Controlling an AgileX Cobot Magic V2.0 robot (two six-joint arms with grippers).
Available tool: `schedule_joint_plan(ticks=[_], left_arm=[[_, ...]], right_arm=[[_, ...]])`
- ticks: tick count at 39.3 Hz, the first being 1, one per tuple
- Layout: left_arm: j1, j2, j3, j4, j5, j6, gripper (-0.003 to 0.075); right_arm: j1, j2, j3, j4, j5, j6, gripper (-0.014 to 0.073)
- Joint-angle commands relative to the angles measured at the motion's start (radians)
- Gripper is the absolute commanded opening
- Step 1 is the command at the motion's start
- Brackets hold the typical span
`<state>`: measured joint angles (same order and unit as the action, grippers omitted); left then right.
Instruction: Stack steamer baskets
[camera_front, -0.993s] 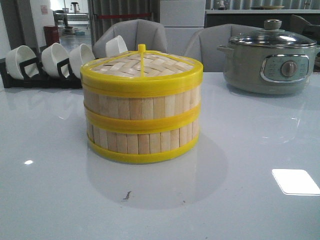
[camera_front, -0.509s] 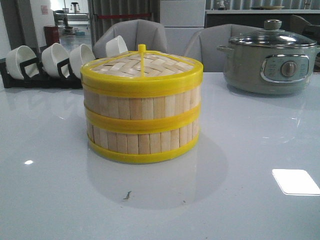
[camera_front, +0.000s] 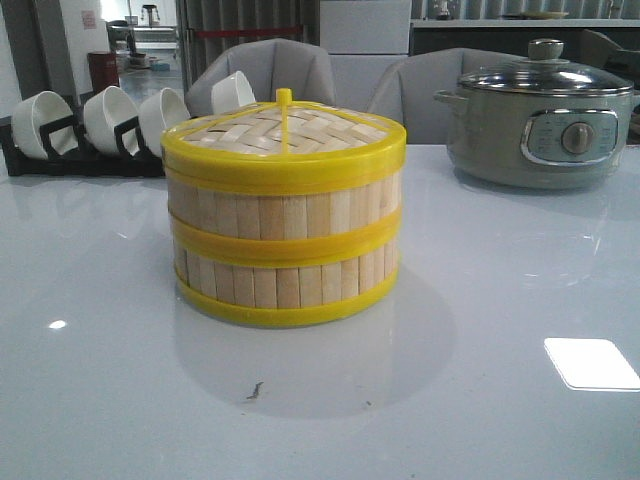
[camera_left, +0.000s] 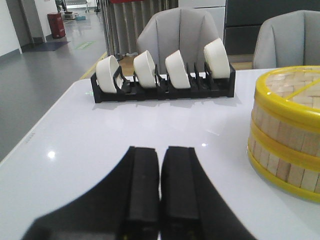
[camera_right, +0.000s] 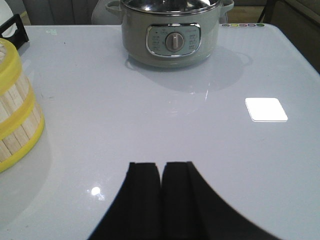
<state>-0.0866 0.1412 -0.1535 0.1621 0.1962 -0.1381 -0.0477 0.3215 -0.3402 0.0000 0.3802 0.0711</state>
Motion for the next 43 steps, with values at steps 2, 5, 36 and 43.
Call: schedule_joint_plan(ticks=[2, 5, 36, 43], left_arm=[[0.003, -0.042, 0.034, -0.016, -0.100, -0.012, 0.0103], [0.003, -0.074, 0.068, -0.025, -0.100, -0.012, 0.0104], [0.003, -0.160, 0.161, -0.051, -0.176, -0.014, 0.0104], [0.003, -0.160, 0.161, -0.054, -0.182, -0.014, 0.0103]], right_arm=[[-0.005, 0.003, -0.028, -0.007, -0.079, -0.001, 0.0037], [-0.005, 0.003, -0.028, -0.007, -0.079, -0.001, 0.0037], [-0.005, 0.003, -0.028, -0.007, -0.081, -0.001, 0.0037], [-0.005, 0.003, -0.028, -0.007, -0.081, -0.001, 0.0037]])
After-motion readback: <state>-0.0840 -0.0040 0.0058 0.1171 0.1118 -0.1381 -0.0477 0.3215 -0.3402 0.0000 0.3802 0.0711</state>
